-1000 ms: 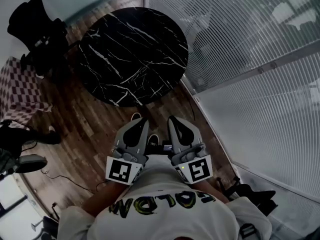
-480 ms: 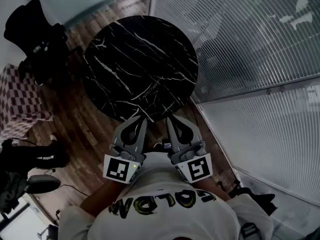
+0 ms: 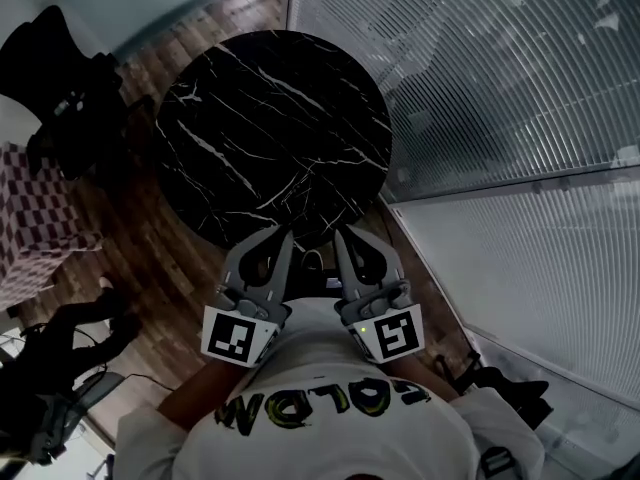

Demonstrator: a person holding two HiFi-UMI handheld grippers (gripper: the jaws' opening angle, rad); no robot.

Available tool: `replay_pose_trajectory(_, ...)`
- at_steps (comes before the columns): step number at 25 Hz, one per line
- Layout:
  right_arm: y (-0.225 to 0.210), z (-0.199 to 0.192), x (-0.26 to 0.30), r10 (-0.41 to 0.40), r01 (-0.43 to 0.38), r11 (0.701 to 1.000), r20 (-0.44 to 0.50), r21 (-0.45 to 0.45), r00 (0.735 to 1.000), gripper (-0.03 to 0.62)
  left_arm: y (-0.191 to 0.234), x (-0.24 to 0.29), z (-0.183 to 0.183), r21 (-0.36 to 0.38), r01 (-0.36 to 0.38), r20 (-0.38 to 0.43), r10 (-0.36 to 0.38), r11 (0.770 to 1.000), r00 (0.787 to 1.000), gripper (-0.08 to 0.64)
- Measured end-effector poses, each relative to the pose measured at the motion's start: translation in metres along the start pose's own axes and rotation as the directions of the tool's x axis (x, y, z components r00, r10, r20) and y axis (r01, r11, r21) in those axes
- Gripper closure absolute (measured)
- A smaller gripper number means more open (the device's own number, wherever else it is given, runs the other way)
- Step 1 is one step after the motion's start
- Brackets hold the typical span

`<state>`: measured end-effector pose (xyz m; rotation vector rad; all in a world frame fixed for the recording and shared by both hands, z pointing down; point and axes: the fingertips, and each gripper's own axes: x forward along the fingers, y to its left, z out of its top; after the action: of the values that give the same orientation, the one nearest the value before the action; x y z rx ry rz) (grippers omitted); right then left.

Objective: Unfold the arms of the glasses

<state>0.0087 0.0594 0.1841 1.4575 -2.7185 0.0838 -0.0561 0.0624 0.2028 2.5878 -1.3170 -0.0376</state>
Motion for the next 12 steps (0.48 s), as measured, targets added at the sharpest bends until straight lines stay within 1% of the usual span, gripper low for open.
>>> replay_pose_trajectory(3, -0.011, -0.002, 0.003, -0.009, 0.009, 1.000, -0.019, 0.002, 1.000, 0.591, -0.001, 0.007, 0.003, -0.013, -0.008, 0.002, 0.008, 1.000, 1.000, 0.558)
replay_pose_trajectory(5, -0.019, -0.009, 0.003, -0.019, 0.020, 1.000, -0.046, 0.003, 0.999, 0.592, 0.000, 0.011, -0.002, -0.027, -0.016, -0.012, 0.015, 0.999, 1.000, 0.557)
replay_pose_trajectory(9, -0.027, -0.031, 0.000, -0.014, 0.015, 1.000, -0.105, 0.015, 0.994, 0.592, 0.002, 0.017, -0.025, -0.057, -0.041, -0.060, 0.037, 0.998, 0.997, 0.557)
replay_pose_trajectory(12, -0.029, -0.047, -0.001, 0.003, 0.001, 0.999, -0.139, 0.033, 0.990, 0.591, 0.002, 0.020, -0.044, -0.060, -0.045, -0.102, 0.039, 0.997, 0.994, 0.557)
